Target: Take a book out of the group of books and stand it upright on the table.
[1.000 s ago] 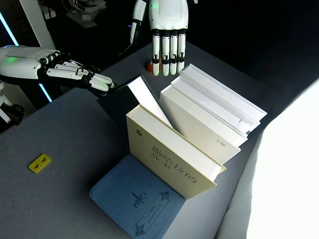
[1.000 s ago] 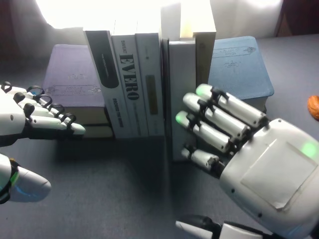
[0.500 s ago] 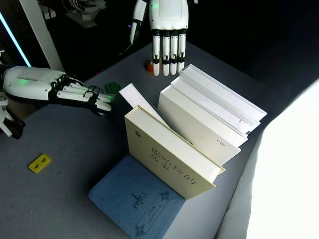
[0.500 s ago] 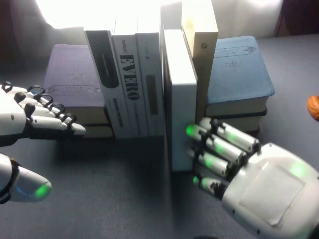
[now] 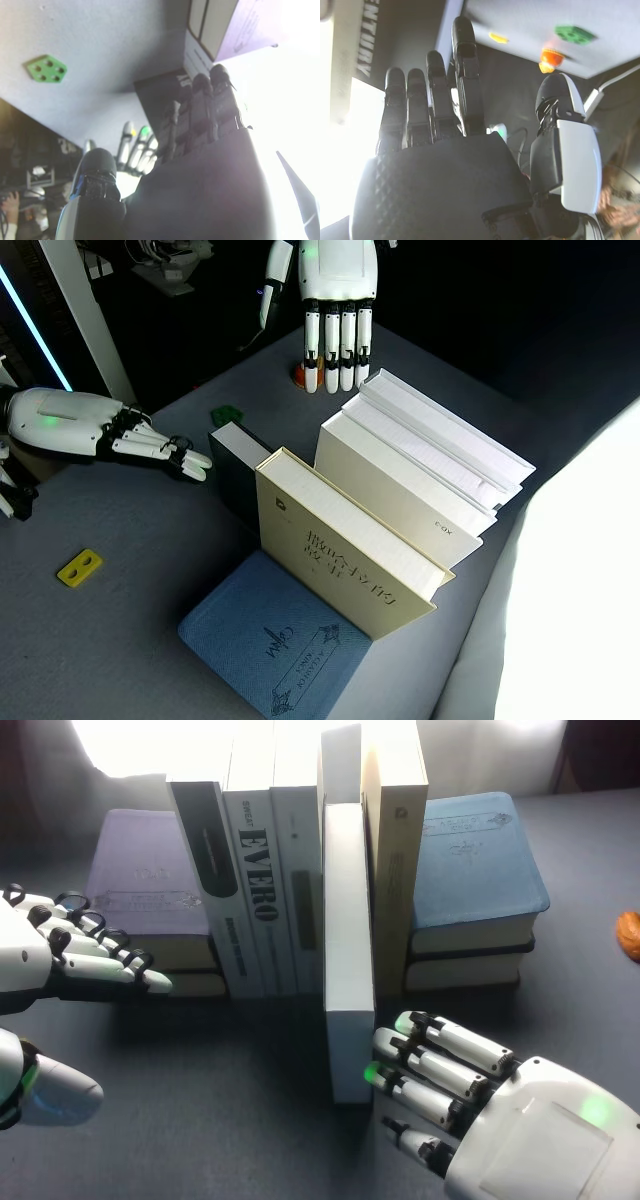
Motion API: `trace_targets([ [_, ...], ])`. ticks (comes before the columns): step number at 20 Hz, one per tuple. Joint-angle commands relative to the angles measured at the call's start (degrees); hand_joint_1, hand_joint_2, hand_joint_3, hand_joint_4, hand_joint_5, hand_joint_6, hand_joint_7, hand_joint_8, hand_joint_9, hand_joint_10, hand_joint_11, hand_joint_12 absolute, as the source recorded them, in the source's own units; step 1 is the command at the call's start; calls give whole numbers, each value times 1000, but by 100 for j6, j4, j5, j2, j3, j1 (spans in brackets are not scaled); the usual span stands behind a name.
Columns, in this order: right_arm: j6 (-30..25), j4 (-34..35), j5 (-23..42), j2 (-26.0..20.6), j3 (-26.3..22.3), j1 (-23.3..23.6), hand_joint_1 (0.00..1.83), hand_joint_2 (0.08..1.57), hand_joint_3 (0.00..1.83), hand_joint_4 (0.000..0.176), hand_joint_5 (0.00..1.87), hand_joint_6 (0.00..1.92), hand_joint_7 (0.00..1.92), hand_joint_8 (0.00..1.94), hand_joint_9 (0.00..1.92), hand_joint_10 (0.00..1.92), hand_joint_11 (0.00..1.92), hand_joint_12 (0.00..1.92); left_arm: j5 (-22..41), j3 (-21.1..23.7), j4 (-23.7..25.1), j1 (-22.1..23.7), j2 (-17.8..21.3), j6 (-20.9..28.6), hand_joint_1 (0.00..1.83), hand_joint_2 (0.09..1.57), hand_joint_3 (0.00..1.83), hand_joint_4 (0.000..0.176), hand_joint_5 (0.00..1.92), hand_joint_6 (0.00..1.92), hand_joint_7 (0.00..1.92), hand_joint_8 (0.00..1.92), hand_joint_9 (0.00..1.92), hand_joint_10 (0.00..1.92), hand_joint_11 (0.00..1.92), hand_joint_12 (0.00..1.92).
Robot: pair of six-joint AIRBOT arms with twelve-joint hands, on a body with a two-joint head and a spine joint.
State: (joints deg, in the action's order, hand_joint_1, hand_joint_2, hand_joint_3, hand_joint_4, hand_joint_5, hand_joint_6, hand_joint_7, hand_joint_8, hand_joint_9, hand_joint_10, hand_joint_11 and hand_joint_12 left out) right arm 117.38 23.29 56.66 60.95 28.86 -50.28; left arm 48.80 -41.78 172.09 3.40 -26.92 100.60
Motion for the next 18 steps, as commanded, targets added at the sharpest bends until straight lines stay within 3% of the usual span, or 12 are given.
trace_targets([
  [1, 49, -336, 672, -42, -65, 83, 0, 1118, 0, 0, 816, 0, 353, 2, 201, 13, 0, 641, -423, -11, 48, 49, 5, 10, 0, 1302, 0, 52, 16, 0, 72, 0, 68, 0, 0, 141],
  [2, 72, -335, 744, -92, -136, 144, 0, 1121, 0, 0, 795, 0, 353, 1, 218, 14, 0, 664, -423, -11, 48, 49, 5, 10, 0, 1307, 1, 45, 36, 6, 85, 3, 75, 2, 0, 158],
  [4, 81, -318, 892, -287, -316, 306, 0, 1114, 0, 0, 757, 1, 449, 21, 320, 40, 0, 887, -423, -11, 48, 45, 5, 10, 0, 1307, 0, 34, 99, 9, 199, 12, 186, 25, 0, 472],
  [6, -41, -248, 883, -569, -462, 468, 0, 1108, 0, 0, 732, 0, 597, 18, 562, 87, 9, 1287, -423, -12, 48, 43, 5, 10, 0, 1304, 0, 18, 166, 19, 379, 36, 367, 76, 0, 950],
  [8, -393, -248, 692, -910, -517, 653, 0, 1113, 1, 0, 756, 7, 751, 18, 762, 133, 186, 1360, -423, -11, 48, 46, 5, 10, 0, 1302, 0, 0, 338, 61, 571, 77, 569, 169, 0, 1448],
  [10, -542, -243, 636, -1175, -545, 803, 0, 1110, 0, 0, 769, 3, 826, 4, 759, 269, 239, 1443, -423, -4, 48, 50, 4, 10, 0, 1312, 1, 0, 545, 68, 700, 125, 420, 892, 11, 1743],
  [12, -524, -229, 692, -1321, -616, 831, 0, 1121, 0, 0, 819, 13, 918, 16, 651, 699, 274, 1533, -423, 3, 48, 61, 4, 10, 30, 1314, 1, 0, 682, 134, 542, 889, 376, 1325, 123, 1844],
  [14, -467, -229, 768, -1512, -787, 852, 0, 1150, 2, 0, 948, 90, 1044, 123, 578, 1102, 292, 1670, -423, 2, 48, 85, 0, 10, 77, 1316, 1, 0, 533, 938, 526, 1412, 477, 1569, 283, 1900],
  [15, -417, -230, 797, -1606, -861, 874, 0, 1155, 0, 0, 946, 183, 1007, 336, 578, 1194, 284, 1735, -423, 2, 48, 89, 0, 10, 84, 1320, 1, 0, 540, 1113, 575, 1474, 522, 1646, 345, 1917],
  [16, -395, -230, 797, -1716, -938, 910, 2, 1162, 1, 0, 903, 365, 887, 778, 549, 1385, 228, 1875, -423, -4, 48, 100, -2, 10, 93, 1330, 3, 0, 607, 1179, 658, 1512, 571, 1728, 398, 1920],
  [17, -437, -230, 763, -1866, -995, 957, 54, 1165, 0, 0, 848, 696, 885, 1074, 598, 1552, 251, 1912, -423, -13, 48, 101, -4, 10, 102, 1336, 3, 0, 656, 1293, 735, 1557, 590, 1803, 395, 1921],
  [18, -542, -230, 680, -2008, -1018, 1009, 57, 1171, 1, 0, 794, 883, 889, 1213, 632, 1640, 269, 1919, -423, -13, 48, 93, -3, 10, 88, 1349, 4, 0, 667, 1406, 767, 1622, 611, 1877, 420, 1921],
])
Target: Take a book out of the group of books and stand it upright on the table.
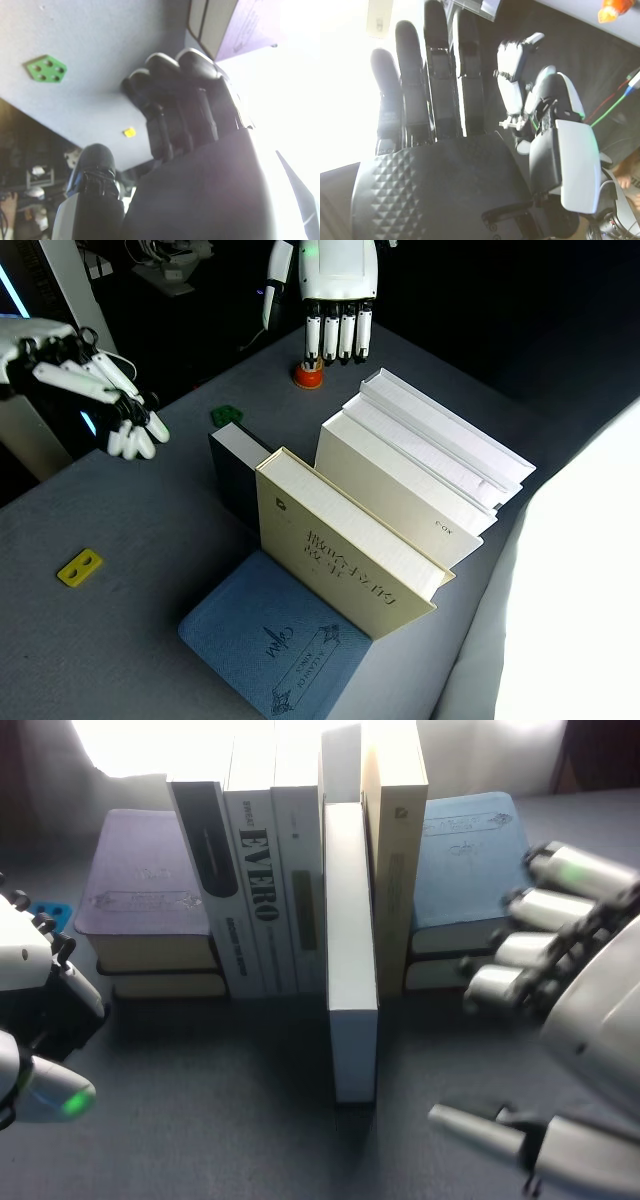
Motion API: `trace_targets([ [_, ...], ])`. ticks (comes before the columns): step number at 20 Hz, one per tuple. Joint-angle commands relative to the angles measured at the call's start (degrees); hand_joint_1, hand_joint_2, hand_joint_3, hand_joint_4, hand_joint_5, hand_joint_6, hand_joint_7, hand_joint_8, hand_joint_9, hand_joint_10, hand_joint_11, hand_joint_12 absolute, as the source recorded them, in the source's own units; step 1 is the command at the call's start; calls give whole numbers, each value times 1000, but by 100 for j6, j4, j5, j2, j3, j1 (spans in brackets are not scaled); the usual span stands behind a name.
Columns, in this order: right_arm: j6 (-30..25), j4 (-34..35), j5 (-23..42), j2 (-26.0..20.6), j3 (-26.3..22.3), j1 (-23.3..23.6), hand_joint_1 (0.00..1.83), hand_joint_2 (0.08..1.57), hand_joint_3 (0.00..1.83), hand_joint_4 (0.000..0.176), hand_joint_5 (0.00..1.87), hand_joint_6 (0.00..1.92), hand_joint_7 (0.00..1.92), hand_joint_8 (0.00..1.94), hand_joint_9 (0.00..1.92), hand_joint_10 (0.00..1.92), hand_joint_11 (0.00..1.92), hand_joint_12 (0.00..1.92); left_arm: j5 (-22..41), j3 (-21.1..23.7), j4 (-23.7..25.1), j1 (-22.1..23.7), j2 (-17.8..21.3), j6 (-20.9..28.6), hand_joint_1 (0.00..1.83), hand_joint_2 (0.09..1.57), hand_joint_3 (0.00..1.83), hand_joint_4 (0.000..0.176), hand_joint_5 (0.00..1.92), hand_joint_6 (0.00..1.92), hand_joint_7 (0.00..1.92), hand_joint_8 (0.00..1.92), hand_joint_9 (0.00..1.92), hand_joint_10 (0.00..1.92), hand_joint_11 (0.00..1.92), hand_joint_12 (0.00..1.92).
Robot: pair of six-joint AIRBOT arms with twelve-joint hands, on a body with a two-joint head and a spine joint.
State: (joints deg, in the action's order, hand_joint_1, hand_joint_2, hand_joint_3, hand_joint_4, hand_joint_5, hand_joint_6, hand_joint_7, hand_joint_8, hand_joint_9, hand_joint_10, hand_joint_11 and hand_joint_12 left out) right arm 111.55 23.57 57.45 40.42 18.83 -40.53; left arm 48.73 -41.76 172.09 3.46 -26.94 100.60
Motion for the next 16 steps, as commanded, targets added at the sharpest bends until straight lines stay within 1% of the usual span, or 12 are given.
trace_targets([
  [1, -132, -259, 468, -102, -23, 94, 18, 1191, 4, 0, 811, 1047, 962, 1328, 712, 1735, 317, 1921, -416, -10, 48, 83, 0, 10, 77, 1368, 6, 0, 718, 1564, 817, 1759, 710, 1912, 529, 1921],
  [2, -378, -259, 211, -301, -21, 197, 3, 1208, 5, 0, 835, 1193, 1044, 1361, 805, 1750, 354, 1921, -416, -6, 48, 84, 2, 10, 97, 1387, 9, 0, 780, 1625, 876, 1833, 805, 1919, 622, 1921],
  [3, -507, -259, 68, -415, -20, 279, 0, 1213, 3, 0, 870, 1302, 1107, 1422, 869, 1810, 413, 1921, -416, -14, 48, 86, 2, 10, 101, 1398, 10, 0, 802, 1629, 923, 1853, 877, 1921, 705, 1921],
  [4, -607, -259, -75, -523, -20, 368, 0, 1221, 3, 0, 891, 1411, 1144, 1535, 937, 1899, 516, 1921, -416, -29, 48, 85, 2, 10, 119, 1407, 9, 0, 819, 1637, 960, 1876, 927, 1921, 732, 1921],
  [5, -699, -258, -198, -625, -20, 438, 0, 1231, 5, 0, 927, 1453, 1181, 1585, 1017, 1917, 624, 1921, -416, -44, 48, 77, 4, 10, 151, 1413, 7, 0, 847, 1606, 997, 1871, 966, 1921, 753, 1921],
  [6, -819, -258, -401, -754, -20, 528, 0, 1242, 7, 0, 938, 1459, 1177, 1595, 1041, 1920, 671, 1921, -416, -52, 48, 66, 4, 10, 149, 1421, 7, 0, 863, 1610, 1027, 1876, 1002, 1921, 786, 1921],
  [8, -1069, -252, -838, -1013, -19, 728, 0, 1245, 3, 0, 938, 1407, 1162, 1606, 1046, 1921, 705, 1921, -416, -53, 48, 72, 4, 10, 177, 1431, 5, 0, 850, 1697, 1062, 1893, 1056, 1921, 884, 1921],
  [11, -1241, -34, -1481, -1329, 27, 1138, 0, 1249, 2, 0, 909, 1475, 1139, 1648, 1052, 1921, 740, 1921, -416, -100, 48, 94, 1, 10, 201, 1425, 0, 0, 843, 1696, 1048, 1883, 1043, 1921, 839, 1921],
  [12, -1314, -18, -1657, -1393, 94, 1285, 0, 1244, 0, 0, 909, 1493, 1135, 1637, 1042, 1921, 733, 1921, -416, -119, 48, 99, -1, 10, 181, 1428, 1, 0, 858, 1763, 1050, 1913, 1058, 1921, 844, 1921],
  [13, -1507, -18, -1821, -1452, 185, 1406, 0, 1240, 0, 0, 899, 1506, 1135, 1616, 1037, 1921, 725, 1921, -416, -137, 48, 101, -2, 10, 247, 1413, 0, 0, 841, 1725, 1033, 1900, 1048, 1921, 804, 1921],
  [14, -1796, -17, -2037, -1526, 306, 1582, 9, 1239, 0, 0, 896, 1533, 1142, 1597, 1037, 1921, 697, 1921, -416, -162, 48, 101, -6, 10, 219, 1419, 0, 0, 822, 1762, 1009, 1917, 1035, 1921, 785, 1921],
  [16, -1837, 102, -2251, -1544, 429, 1775, 1, 1238, 0, 0, 901, 1589, 1138, 1616, 1029, 1921, 674, 1921, -416, -175, 48, 99, -6, 10, 197, 1426, 2, 0, 811, 1742, 991, 1921, 1023, 1921, 794, 1921],
])
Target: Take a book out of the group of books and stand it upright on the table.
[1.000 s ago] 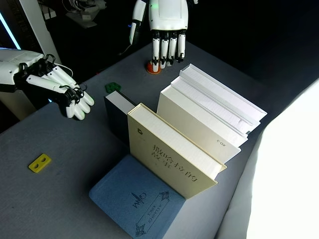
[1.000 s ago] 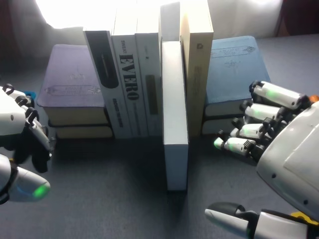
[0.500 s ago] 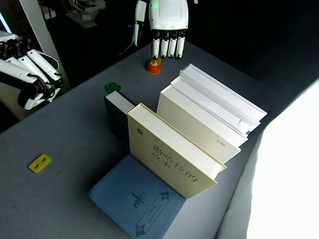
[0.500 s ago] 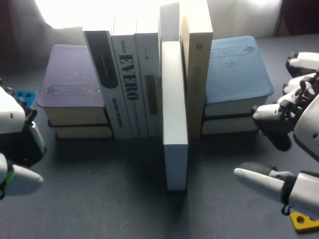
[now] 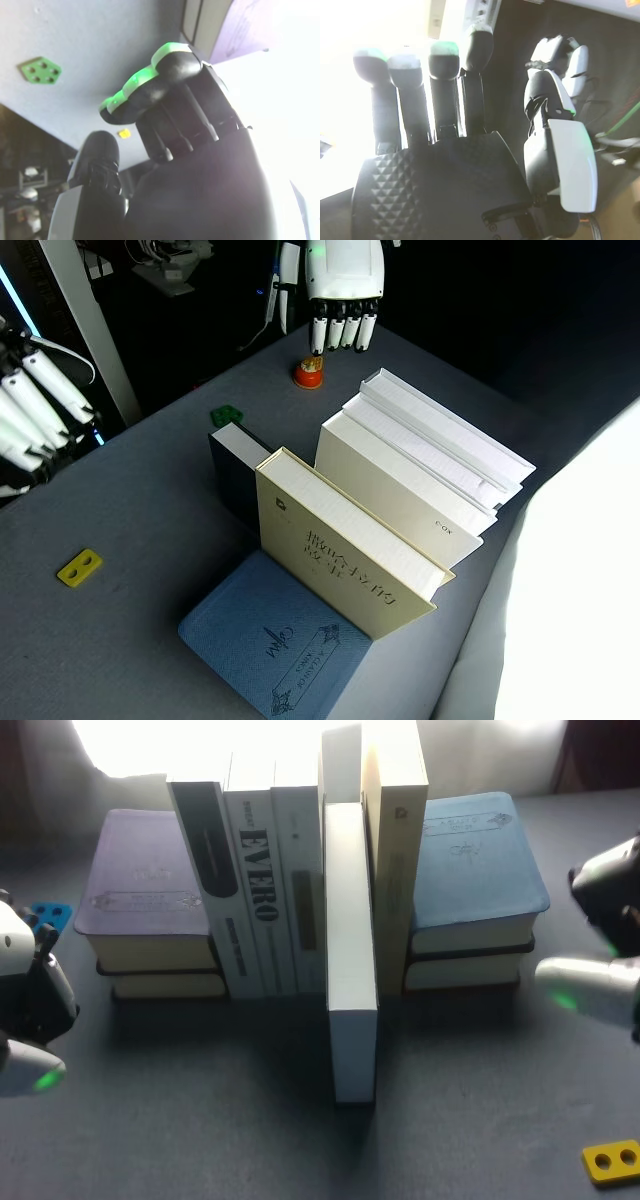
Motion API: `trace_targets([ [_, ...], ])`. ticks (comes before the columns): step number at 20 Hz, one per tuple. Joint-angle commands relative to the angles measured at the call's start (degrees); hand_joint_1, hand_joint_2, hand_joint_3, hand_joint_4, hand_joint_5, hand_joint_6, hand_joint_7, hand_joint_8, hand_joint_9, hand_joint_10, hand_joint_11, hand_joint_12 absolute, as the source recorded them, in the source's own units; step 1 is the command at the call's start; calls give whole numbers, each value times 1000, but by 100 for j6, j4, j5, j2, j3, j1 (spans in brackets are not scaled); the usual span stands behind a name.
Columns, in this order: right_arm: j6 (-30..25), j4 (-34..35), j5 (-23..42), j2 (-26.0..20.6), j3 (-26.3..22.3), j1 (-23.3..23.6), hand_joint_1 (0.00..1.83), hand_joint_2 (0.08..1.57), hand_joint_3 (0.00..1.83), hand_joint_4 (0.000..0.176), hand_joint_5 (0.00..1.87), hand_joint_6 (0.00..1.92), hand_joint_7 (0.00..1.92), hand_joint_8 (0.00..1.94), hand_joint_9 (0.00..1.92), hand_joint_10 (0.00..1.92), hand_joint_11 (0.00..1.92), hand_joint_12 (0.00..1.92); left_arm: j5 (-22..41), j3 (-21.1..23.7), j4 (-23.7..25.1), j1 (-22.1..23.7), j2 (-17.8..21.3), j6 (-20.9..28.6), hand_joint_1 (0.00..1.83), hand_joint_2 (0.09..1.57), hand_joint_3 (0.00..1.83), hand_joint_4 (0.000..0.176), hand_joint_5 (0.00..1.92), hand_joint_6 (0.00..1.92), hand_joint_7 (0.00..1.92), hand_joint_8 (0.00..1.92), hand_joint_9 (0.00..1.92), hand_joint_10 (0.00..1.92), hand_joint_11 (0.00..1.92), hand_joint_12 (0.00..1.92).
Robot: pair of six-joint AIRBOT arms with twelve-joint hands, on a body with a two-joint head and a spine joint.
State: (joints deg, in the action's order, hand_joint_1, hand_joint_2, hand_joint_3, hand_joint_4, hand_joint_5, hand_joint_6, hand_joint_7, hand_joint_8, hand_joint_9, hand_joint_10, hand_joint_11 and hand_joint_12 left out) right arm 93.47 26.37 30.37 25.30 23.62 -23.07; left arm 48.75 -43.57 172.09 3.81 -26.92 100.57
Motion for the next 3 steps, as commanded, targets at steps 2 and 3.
trace_targets([
  [2, -8, -70, 285, -30, 9, 107, 8, 1235, 0, 0, 904, 1573, 1137, 1621, 1024, 1921, 660, 1921, -418, 8, 48, 68, -8, 12, 164, 1432, 4, 0, 801, 1776, 1000, 1921, 1023, 1921, 801, 1921],
  [3, 30, -70, 232, -30, 10, 121, 2, 1235, 0, 0, 903, 1606, 1142, 1630, 1034, 1921, 660, 1921, -418, 5, 48, 68, -8, 12, 160, 1433, 4, 0, 808, 1779, 1003, 1918, 1023, 1921, 804, 1921],
])
